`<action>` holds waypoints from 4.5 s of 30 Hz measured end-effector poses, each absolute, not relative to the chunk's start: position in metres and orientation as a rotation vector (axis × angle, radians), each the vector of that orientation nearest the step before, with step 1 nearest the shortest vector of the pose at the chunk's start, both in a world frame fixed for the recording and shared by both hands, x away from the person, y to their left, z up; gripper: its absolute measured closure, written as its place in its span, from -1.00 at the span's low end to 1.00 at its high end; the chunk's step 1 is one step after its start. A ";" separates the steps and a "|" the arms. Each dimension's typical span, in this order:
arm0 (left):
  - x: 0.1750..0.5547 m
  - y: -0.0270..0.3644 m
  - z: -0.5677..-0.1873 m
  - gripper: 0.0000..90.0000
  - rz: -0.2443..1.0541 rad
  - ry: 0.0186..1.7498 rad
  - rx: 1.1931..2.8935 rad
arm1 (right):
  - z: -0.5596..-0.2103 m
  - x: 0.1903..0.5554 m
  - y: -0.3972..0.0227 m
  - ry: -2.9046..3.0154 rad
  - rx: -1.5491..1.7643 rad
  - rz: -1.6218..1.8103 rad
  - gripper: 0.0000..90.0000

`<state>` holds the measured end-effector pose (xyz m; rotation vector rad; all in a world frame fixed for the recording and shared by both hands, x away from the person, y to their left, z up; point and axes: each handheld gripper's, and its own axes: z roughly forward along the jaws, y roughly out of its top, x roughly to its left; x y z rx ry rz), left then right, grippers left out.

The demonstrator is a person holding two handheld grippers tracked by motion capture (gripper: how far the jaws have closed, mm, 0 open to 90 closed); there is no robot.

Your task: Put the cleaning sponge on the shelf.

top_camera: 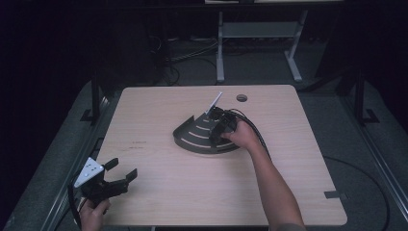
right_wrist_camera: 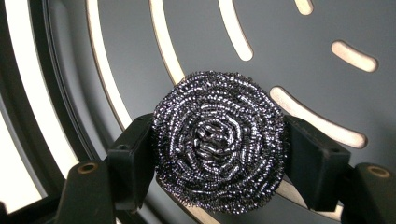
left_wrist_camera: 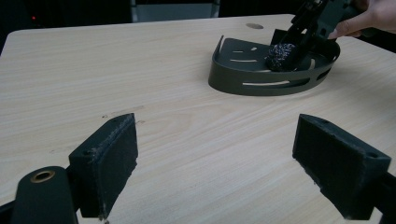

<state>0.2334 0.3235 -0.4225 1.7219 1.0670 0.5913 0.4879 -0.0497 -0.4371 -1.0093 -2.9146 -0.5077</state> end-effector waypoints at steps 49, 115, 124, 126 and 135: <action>0.232 0.322 -0.423 -0.70 0.594 1.069 1.733 | -0.405 0.468 -0.056 -2.972 -0.984 -0.602 -0.64; 0.231 0.315 -0.425 -0.70 0.596 1.067 1.755 | -0.404 0.371 -0.162 -2.931 -1.074 -0.730 -0.63; 0.230 0.315 -0.425 -0.70 0.599 1.066 1.758 | -0.413 0.363 -0.172 -2.915 -1.095 -0.736 -0.63; 0.230 0.315 -0.425 -0.70 0.599 1.067 1.757 | -0.413 0.363 -0.173 -2.917 -1.094 -0.733 -0.63; 0.230 0.316 -0.424 -0.70 0.600 1.065 1.762 | -0.420 0.354 -0.184 -2.902 -1.124 -0.725 -0.63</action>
